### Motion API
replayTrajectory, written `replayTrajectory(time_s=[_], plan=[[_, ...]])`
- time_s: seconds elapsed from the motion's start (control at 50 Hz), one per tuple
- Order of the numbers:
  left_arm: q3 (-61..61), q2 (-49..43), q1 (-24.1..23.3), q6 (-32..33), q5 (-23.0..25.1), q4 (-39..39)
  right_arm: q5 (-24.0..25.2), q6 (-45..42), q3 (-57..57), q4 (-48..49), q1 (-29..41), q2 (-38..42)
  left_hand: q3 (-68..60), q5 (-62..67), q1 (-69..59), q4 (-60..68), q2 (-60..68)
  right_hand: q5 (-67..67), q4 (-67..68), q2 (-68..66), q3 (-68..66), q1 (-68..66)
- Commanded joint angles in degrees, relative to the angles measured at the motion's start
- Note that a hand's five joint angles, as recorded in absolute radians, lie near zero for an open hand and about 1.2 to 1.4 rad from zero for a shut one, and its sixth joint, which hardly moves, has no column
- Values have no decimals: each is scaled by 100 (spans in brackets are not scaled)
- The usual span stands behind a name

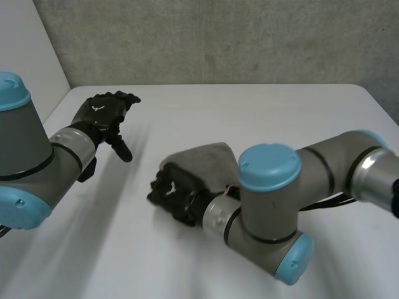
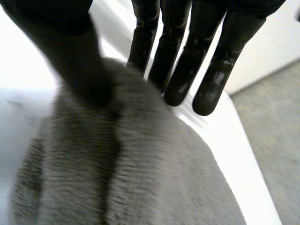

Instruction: Fold the towel.

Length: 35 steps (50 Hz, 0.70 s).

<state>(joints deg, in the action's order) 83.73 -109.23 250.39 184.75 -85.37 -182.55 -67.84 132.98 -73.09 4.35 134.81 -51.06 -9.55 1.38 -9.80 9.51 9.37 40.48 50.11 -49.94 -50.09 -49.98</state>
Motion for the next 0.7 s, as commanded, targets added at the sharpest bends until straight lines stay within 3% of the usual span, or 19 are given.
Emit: replayTrajectory(time_s=[0.02, 0.08, 0.16, 0.26, 0.54, 0.7], plan=[[-208, -107, -227, -44, -6, 1, -1038, 1406, -180, 216, -685, -589, -100, -83, -75, 104, 118, -4048, -4011, 3994, 4009, 3998], [-374, -282, -393, -79, -6, 9, -1318, 2123, -337, 181, -903, -860, -117, -66, -92, 120, 135, -4048, -4011, 3994, 4009, 3998], [-551, -476, -614, -229, -103, 53, -1328, 3030, -548, 93, -1228, -1116, -285, 102, -260, 289, 304, -4048, -4011, 3994, 4009, 3998], [-972, -1063, -1087, -685, -506, 483, -1319, 3462, -409, -319, -1422, -1047, -302, 119, -277, 306, 320, -4048, -4011, 3994, 4009, 3998], [-1210, -2128, -1695, -879, -894, 1020, -1293, 3200, 954, -1647, -1361, 482, -218, 35, -193, 222, 236, -4048, -4011, 3994, 4009, 3998], [-1245, -1927, -1695, -862, -1008, 1038, -1293, 3058, 981, -1665, -1326, 343, -201, 18, -176, 205, 219, -4048, -4011, 3994, 4009, 3998]])
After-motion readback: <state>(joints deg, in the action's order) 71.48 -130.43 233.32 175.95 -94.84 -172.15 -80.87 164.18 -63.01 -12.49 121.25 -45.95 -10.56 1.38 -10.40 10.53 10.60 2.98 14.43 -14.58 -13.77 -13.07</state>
